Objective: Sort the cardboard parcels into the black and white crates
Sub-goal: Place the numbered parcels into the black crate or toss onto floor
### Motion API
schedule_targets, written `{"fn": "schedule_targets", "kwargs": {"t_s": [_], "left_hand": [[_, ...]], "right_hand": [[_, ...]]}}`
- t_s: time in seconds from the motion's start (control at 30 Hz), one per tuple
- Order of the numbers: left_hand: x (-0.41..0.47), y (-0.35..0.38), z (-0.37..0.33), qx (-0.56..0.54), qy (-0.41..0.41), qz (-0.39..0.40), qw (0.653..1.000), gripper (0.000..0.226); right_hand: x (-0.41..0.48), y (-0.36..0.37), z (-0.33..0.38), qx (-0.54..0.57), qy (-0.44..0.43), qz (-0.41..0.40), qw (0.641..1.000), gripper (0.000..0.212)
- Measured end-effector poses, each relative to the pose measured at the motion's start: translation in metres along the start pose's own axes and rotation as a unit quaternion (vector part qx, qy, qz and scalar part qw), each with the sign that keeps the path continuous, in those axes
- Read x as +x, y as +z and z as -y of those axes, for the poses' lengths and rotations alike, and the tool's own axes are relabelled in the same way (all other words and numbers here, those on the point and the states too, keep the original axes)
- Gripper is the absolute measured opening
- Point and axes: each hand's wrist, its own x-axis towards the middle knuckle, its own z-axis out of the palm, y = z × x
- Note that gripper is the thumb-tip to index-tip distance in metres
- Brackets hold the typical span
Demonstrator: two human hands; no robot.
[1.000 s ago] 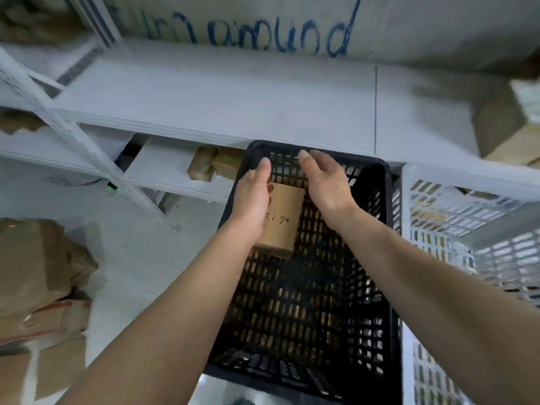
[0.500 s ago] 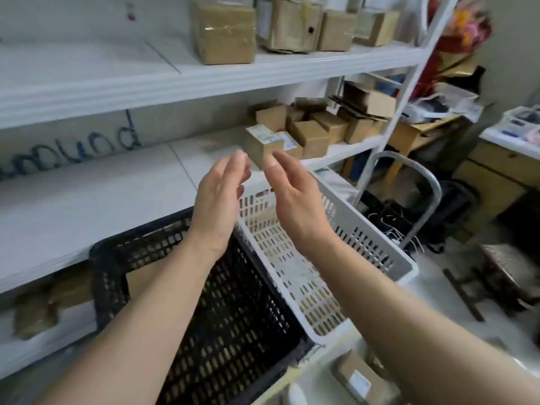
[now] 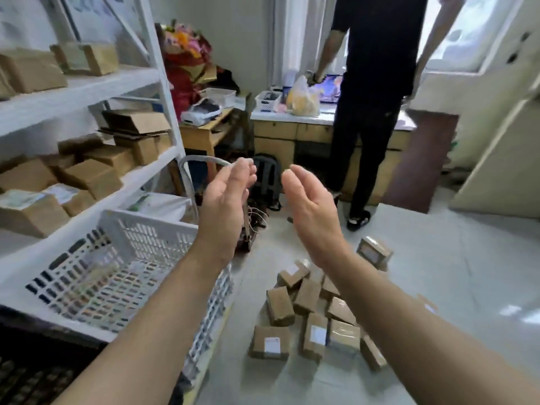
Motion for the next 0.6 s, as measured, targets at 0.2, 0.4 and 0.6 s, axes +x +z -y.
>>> {"fn": "schedule_targets", "kwargs": {"t_s": [0.2,0.4,0.6], "left_hand": [[-0.016,0.14,0.026,-0.01,-0.023,0.084,0.996,0.051],[-0.04,0.253,0.063,-0.007,-0.072,0.123,0.99,0.044],[-0.03,0.305,0.088,0.007,-0.096,0.137,0.986,0.045]], "right_hand": [[-0.011,-0.152,-0.023,-0.036,0.026,-0.081,0.996,0.051],[-0.028,-0.28,-0.059,-0.063,0.074,-0.156,0.983,0.051],[-0.026,-0.339,-0.089,-0.072,0.104,-0.184,0.975,0.052]]}}
